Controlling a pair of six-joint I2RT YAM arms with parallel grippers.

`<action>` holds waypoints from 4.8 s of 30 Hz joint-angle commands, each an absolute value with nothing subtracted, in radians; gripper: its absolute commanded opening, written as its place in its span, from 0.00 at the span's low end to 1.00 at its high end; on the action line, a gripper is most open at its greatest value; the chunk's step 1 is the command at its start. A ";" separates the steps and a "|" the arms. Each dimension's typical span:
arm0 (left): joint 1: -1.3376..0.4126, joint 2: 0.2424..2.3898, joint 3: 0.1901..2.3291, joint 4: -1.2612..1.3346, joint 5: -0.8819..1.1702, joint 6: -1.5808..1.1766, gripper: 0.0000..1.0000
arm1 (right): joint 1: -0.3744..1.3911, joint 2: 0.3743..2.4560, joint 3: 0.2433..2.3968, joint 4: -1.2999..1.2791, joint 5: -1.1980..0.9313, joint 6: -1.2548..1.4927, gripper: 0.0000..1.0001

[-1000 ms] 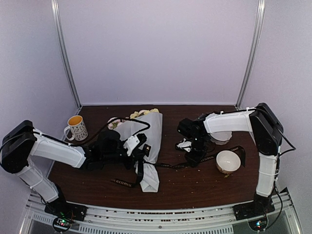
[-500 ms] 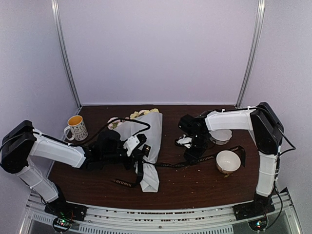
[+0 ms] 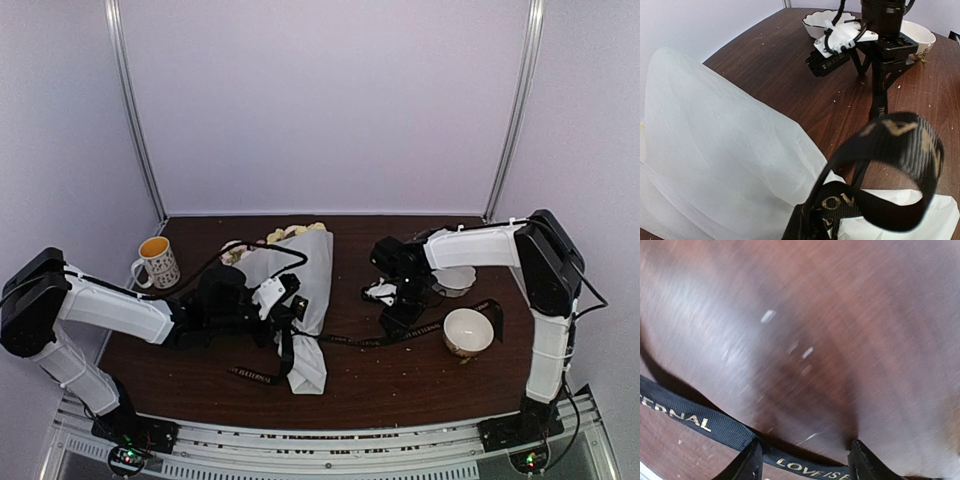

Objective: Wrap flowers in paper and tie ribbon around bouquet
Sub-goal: Pick up the right side of the half-tied ribbon from the center of the board, then place the right side of the half-tied ribbon at the center of the board.

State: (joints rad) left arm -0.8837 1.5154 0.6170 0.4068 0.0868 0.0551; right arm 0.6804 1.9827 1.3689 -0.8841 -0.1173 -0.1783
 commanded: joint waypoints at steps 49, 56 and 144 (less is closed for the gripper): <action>-0.891 1.452 0.581 0.442 0.035 0.092 0.00 | 0.874 1.892 1.491 -0.571 -0.575 0.030 0.00; -0.903 1.459 0.576 0.441 0.032 0.098 0.00 | 0.870 1.999 1.688 -0.521 -0.601 0.192 0.03; -0.973 1.442 0.574 0.456 -0.010 0.133 0.00 | 0.997 2.116 2.325 -0.613 -0.311 0.233 0.26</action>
State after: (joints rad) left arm -0.9588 1.4635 0.5777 0.3969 -0.0044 0.1146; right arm 1.0073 2.1223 2.3123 -0.6369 -0.3866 0.1997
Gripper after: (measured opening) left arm 0.008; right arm 0.176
